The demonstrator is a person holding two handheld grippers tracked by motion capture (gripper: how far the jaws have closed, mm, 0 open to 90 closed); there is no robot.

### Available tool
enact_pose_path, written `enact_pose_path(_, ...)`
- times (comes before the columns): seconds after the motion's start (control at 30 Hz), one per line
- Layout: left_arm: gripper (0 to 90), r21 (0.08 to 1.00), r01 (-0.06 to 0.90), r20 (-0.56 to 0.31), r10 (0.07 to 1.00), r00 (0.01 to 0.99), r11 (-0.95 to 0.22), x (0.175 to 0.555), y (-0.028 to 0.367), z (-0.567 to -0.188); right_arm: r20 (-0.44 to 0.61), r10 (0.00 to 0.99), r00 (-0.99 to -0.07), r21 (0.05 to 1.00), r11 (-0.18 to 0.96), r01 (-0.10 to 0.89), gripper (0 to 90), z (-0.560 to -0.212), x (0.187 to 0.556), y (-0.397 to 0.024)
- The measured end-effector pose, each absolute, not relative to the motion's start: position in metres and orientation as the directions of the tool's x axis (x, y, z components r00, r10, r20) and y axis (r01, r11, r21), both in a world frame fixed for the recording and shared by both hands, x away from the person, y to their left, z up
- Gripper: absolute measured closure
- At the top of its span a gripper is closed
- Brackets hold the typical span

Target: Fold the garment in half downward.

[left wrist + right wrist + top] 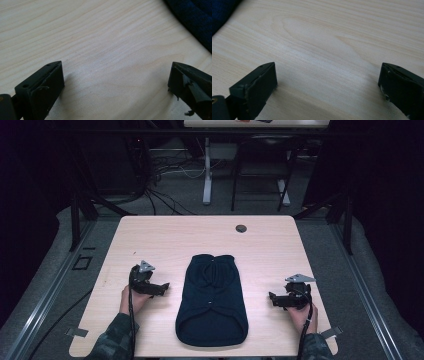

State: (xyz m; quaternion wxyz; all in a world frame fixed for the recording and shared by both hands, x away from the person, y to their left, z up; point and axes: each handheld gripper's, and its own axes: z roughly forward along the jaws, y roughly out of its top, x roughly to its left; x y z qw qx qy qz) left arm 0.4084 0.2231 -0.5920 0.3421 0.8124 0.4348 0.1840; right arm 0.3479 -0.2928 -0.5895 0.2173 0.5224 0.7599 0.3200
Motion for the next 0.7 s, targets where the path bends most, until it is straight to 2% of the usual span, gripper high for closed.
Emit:
enact_pose_path(0.4,0.1,0.712,0.573,0.006,0.82,0.573,-0.406,0.409,0.221,-0.591,0.004,0.934,-0.358,0.714,0.248,0.655,1.6,-0.59,0.348,-0.293)
enact_pose_path(0.7,0.3,0.713,0.542,0.043,0.799,0.6,-0.445,0.407,0.21,-0.585,0.006,0.939,-0.345,0.706,0.24,0.667,1.3,-0.588,0.35,-0.293)
